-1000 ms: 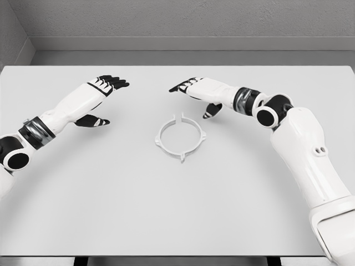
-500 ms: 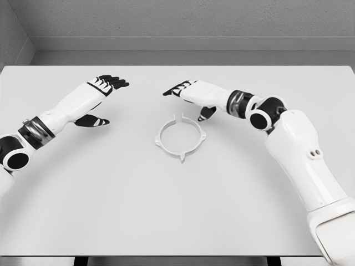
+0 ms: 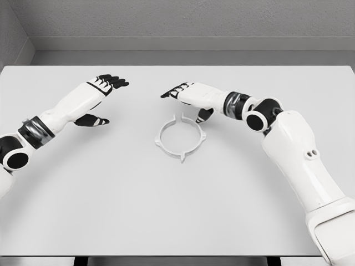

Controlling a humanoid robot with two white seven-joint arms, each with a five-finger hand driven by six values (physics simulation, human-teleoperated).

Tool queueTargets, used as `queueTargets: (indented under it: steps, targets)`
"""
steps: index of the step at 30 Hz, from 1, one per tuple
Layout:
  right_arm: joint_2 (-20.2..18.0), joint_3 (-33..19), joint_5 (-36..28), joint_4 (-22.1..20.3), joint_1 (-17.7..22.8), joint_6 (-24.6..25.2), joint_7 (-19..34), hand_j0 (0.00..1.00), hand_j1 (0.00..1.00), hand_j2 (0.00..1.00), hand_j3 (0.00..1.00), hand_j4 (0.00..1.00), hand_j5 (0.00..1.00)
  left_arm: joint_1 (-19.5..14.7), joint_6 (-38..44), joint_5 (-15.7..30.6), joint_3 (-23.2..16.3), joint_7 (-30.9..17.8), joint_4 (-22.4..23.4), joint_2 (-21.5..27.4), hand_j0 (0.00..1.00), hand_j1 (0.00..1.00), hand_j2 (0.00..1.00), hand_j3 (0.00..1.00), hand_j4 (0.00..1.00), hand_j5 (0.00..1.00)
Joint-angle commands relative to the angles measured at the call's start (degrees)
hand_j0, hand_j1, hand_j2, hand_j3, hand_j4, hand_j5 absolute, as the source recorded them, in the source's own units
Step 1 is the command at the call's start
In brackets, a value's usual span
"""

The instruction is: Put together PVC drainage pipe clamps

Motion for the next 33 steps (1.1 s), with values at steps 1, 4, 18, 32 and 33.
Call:
queueTargets:
  steps: [1, 4, 18, 32, 33]
  targets:
    - [0.1, 0.0, -0.3, -0.1, 0.0, 0.5, 0.0, 1.0, 1.0, 1.0, 1.0, 1.0, 1.0, 0.0, 0.0, 0.4, 0.0, 0.0, 0.1, 0.0, 1.0, 1.0, 1.0, 1.0, 1.0, 1.0]
    - [0.1, 0.0, -0.3, -0.1, 0.0, 0.5, 0.0, 1.0, 1.0, 1.0, 1.0, 1.0, 1.0, 0.0, 0.0, 0.5, 0.0, 0.0, 0.3, 0.0, 1.0, 1.0, 1.0, 1.0, 1.0, 1.0]
    - [1.3, 0.0, -0.3, -0.2, -0.1, 0.9, 0.0, 1.0, 1.0, 1.0, 1.0, 1.0, 1.0, 0.0, 0.0, 0.4, 0.0, 0.0, 0.3, 0.0, 1.0, 1.0, 1.0, 1.0, 1.0, 1.0]
    - [-20.0, -13.0, -15.6, -19.4, 3.9, 2.1, 1.9, 1.0, 1.0, 1.0, 1.0, 1.0, 1.0, 0.0, 0.0, 0.4, -0.2, 0.0, 0.2, 0.0, 1.0, 1.0, 1.0, 1.0, 1.0, 1.0]
    - [-28.1, -14.2, -22.7, -25.9, 7.5, 2.2, 1.8, 1.0, 1.0, 1.0, 1.0, 1.0, 1.0, 0.0, 0.0, 0.4, -0.2, 0.0, 0.2, 0.0, 1.0, 1.0, 1.0, 1.0, 1.0, 1.0]
